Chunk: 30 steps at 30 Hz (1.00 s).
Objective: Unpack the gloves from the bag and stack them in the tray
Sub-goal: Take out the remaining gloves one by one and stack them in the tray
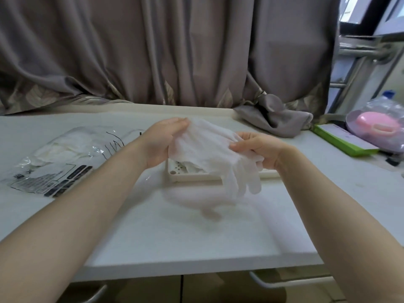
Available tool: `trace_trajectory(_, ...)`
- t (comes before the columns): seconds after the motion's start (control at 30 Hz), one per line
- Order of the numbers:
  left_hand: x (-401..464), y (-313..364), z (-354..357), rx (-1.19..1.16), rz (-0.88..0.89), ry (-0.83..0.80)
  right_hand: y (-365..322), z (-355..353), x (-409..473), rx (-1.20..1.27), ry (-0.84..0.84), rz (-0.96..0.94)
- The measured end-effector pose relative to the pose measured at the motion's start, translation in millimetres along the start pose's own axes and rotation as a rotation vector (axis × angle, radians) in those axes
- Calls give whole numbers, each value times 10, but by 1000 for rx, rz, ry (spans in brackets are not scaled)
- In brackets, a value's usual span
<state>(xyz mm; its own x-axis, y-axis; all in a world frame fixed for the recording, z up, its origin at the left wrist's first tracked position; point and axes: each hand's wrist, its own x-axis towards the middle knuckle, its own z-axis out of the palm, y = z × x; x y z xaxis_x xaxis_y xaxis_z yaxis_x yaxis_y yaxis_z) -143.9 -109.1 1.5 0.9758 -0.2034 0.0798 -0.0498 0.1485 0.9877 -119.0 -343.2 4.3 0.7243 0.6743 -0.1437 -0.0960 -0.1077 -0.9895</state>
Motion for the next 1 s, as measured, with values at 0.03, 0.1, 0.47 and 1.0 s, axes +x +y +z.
trace_trajectory(0.03,15,5,47,-35,-31,-23,-9,-37,-24,-19,-23,-11)
trace_trajectory(0.1,48,20,147,-109,-50,-43,-29,-153,-75,-69,-85,1)
trace_trajectory(0.47,361,-27,400,-106,68,36,55,-757,-328,262,-56,-174)
trace_trajectory(1.0,704,-250,247,856,-112,194,155,-1104,107,-252,680,200)
